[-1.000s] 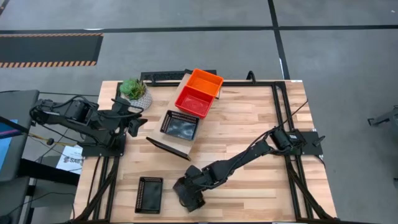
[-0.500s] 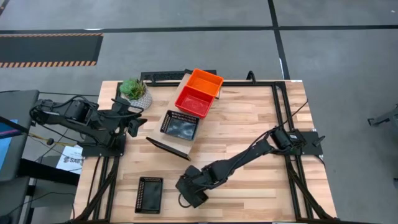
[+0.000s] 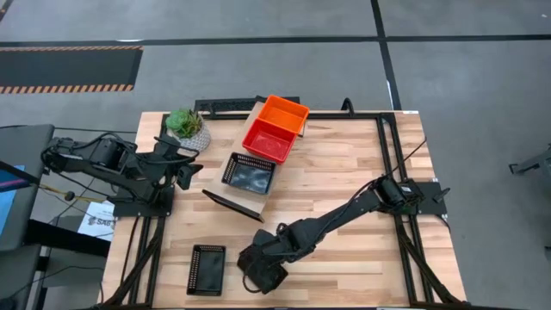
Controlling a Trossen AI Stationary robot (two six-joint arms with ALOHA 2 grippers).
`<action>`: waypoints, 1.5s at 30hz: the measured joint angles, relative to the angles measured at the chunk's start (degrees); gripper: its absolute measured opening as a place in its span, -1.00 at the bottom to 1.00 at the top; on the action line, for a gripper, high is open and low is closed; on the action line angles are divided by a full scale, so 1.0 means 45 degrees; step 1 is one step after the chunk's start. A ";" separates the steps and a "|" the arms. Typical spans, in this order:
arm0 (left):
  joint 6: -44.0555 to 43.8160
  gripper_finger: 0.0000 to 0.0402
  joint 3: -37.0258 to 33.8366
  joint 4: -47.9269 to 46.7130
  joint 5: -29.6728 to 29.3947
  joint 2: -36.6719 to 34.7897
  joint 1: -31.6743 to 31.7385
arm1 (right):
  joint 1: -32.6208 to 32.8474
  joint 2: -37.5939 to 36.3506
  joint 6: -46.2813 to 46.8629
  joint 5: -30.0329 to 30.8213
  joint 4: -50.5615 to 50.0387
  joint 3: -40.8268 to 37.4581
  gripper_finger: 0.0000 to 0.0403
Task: Stack baskets on shelf by color
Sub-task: Stack the right black bin on top of the black bin on the shelf
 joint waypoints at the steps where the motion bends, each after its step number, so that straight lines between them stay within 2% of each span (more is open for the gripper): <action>1: -0.0001 0.02 0.0000 -0.0005 0.0004 0.0001 0.0000 | -0.0046 0.0004 -0.0150 -0.0009 0.0007 0.0000 -0.35; 6: -0.0010 0.02 0.0000 -0.0001 0.0083 0.0001 0.0000 | -0.0283 0.0004 -0.0016 -0.0013 -0.0013 0.0000 -0.07; 10: -0.0226 0.02 0.0000 0.0000 0.0087 0.0001 0.0000 | -0.0377 0.0016 0.0525 -0.0005 0.0076 0.0000 0.03; 17: -0.0547 0.02 0.0000 0.0000 0.0097 0.0006 0.0000 | -0.0023 0.0140 0.0612 0.0063 0.0379 -0.0005 0.01; 23: -0.0622 0.02 0.0000 0.0005 0.0097 0.0001 0.0000 | 0.0083 0.0140 0.0613 0.0964 0.0473 -0.0020 -0.01; 32: -0.0913 0.02 0.0000 0.0000 0.0096 0.0006 0.0000 | 0.0079 0.0136 0.0995 0.0967 0.1724 -0.1297 0.05; 45: -0.0911 0.02 0.0000 0.0000 -0.0070 0.0003 0.0000 | 0.0116 0.0140 0.0961 0.0957 0.2487 -0.1477 0.04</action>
